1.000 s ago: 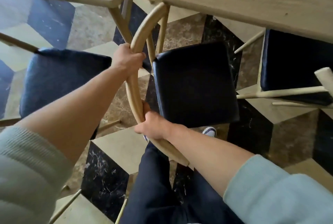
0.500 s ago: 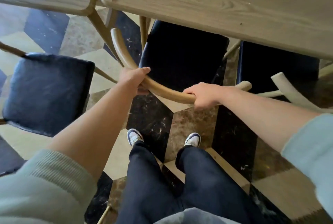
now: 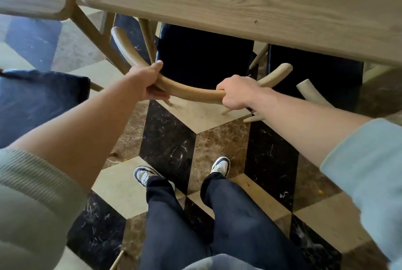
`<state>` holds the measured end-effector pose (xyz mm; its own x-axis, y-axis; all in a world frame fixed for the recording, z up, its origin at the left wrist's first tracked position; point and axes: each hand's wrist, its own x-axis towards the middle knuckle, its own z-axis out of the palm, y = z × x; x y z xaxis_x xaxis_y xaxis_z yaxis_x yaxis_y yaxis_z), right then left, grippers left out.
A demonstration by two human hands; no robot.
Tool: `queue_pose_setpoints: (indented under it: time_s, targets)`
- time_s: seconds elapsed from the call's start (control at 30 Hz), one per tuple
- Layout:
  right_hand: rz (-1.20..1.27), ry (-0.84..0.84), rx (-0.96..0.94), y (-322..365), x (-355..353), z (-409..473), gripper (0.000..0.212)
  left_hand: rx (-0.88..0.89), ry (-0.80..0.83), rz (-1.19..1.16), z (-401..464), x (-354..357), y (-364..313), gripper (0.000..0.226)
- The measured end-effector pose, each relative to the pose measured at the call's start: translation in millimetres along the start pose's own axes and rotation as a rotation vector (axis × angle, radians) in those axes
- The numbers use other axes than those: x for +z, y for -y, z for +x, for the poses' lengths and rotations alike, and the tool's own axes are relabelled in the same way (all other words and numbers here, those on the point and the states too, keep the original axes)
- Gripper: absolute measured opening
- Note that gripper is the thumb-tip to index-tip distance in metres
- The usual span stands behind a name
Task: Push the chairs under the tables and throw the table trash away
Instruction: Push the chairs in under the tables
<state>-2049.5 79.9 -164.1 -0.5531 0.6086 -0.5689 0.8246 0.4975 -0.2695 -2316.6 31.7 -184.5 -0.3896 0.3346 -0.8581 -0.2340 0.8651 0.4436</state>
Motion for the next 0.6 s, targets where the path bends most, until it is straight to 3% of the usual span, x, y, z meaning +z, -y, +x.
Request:
queue_pose_setpoints:
  time_s: [0.23, 0.33, 0.47, 0.6]
  targets:
    - [0.187, 0.084, -0.003, 39.8, -3.7, 7.5, 0.077, 0.057, 0.105, 0.357, -5.2, -52.1, 18.8, 0.082]
    - [0.228, -0.039, -0.051, 93.9, -6.5, 21.4, 0.076, 0.088, 0.078, 0.343, -11.2, -92.7, 26.1, 0.074]
    - [0.094, -0.281, -0.115, 187.0, -19.0, 48.8, 0.063, 0.103, 0.043, 0.287, -9.4, -181.2, 30.4, 0.06]
    - [0.136, -0.299, -0.132, 296.0, -28.3, 82.4, 0.05, 0.136, -0.097, 0.169, -6.4, -307.2, 40.0, 0.045]
